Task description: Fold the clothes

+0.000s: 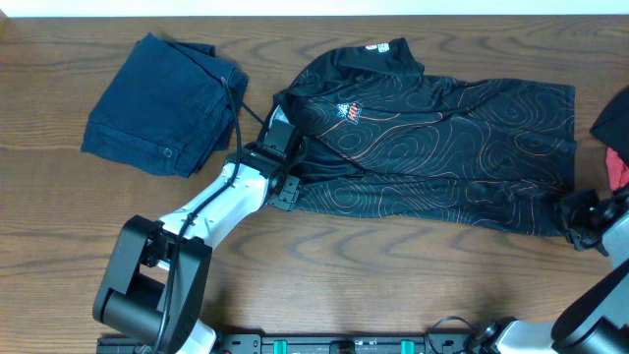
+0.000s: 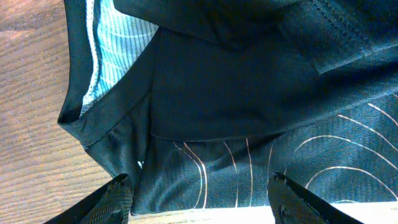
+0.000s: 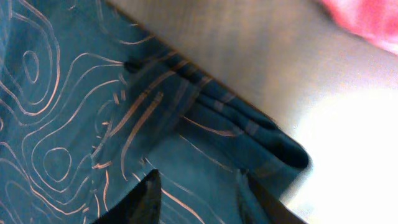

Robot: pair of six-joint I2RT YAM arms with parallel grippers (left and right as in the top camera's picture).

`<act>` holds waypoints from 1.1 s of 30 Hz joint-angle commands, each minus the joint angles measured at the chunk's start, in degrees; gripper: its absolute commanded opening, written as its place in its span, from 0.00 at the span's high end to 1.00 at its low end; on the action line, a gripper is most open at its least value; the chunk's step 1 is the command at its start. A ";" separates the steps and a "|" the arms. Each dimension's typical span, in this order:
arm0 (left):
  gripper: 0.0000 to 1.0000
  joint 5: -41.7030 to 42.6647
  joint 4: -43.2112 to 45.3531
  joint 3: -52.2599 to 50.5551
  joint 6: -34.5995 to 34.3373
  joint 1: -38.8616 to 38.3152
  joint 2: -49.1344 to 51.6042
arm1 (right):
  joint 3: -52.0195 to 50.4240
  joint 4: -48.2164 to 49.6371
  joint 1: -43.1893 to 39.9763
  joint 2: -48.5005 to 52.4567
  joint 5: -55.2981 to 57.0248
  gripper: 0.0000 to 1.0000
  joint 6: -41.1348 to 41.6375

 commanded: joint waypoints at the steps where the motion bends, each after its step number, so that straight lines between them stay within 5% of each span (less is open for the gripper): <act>1: 0.29 -1.09 -0.07 -0.33 -0.50 0.37 0.22 | 0.46 1.73 0.63 3.06 -4.17 0.65 -2.12; 3: 0.29 -1.09 -0.09 -0.33 -0.50 0.37 0.22 | 0.46 3.21 0.63 4.79 -4.22 0.72 -1.40; 6: 0.28 -1.09 -0.15 -0.33 -0.52 0.37 0.22 | 0.46 4.72 0.61 6.16 -7.50 0.98 -0.28; 23: 0.28 -1.09 -0.13 -0.33 -0.50 0.37 0.22 | 5.86 8.44 0.83 3.17 -14.49 0.99 7.74; 27: 0.29 -1.09 -0.11 -0.33 -0.55 0.37 0.22 | 5.86 1.86 -0.11 3.17 -14.58 0.58 4.33; 33: 0.28 -1.07 -0.31 -0.33 -0.96 0.37 0.22 | 5.84 0.07 -0.42 3.19 -5.88 0.53 0.09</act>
